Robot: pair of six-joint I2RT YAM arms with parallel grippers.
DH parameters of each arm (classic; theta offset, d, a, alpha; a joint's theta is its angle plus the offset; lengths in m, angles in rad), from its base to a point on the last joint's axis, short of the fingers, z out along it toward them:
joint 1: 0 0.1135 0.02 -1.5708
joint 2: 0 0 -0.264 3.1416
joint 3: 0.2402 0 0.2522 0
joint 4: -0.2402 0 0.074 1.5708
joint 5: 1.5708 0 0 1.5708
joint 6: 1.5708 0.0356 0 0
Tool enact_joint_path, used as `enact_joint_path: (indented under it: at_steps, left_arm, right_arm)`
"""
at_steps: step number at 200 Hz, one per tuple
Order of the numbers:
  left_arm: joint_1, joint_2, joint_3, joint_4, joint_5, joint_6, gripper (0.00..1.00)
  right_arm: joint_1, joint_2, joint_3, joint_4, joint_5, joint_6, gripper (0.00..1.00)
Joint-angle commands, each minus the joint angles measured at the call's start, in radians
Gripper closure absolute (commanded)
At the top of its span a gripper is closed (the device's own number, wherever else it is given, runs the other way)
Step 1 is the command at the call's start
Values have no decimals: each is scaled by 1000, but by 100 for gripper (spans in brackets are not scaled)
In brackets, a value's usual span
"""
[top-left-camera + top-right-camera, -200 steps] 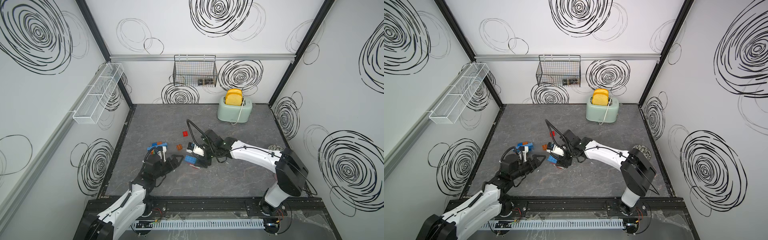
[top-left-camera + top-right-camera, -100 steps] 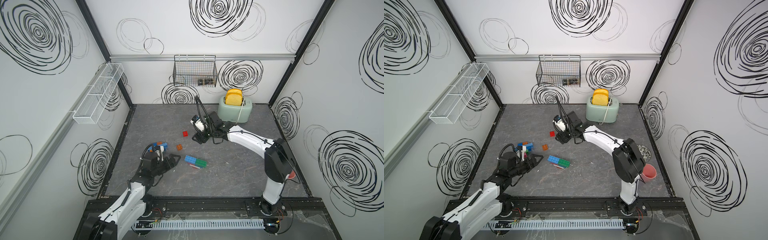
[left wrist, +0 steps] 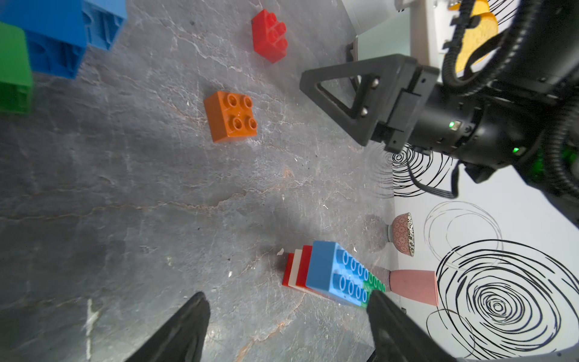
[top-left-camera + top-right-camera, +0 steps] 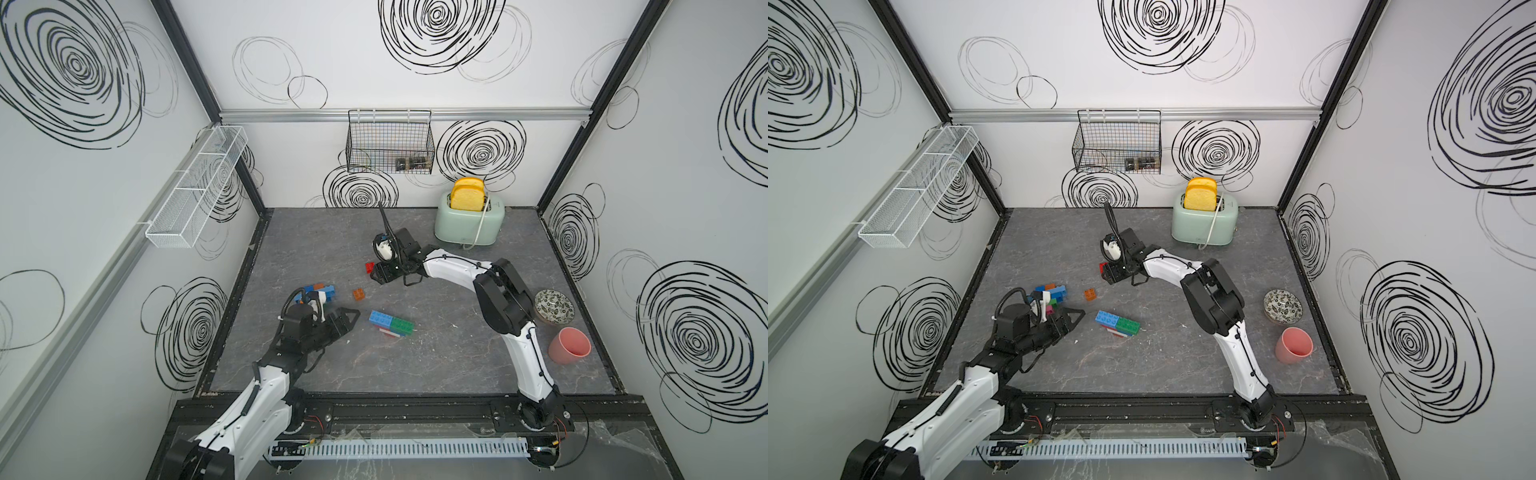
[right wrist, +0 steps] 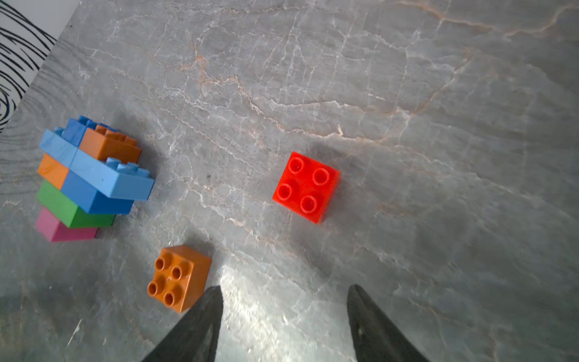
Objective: Assemble a heart with lego
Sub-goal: Pick up the lego brick from the center of the board, then place the lego brick at the center of the board.
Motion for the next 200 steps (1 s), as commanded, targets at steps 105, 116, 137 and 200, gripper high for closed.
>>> enact_joint_path:
  at_steps: [105, 116, 137, 200]
  left_arm:
    - [-16, -18, -2, 3, -8, 0, 15]
    - [-22, -16, -2, 5, -11, 1, 15]
    - [-34, -24, -2, -1, -24, 3, 15]
    - [-42, -41, -3, -13, -37, 4, 15]
  right_arm:
    - [71, 178, 195, 64, 247, -28, 47]
    - [77, 186, 205, 54, 269, -38, 49]
    - [81, 190, 222, 31, 294, -48, 56]
    - [79, 145, 224, -72, 326, -102, 73]
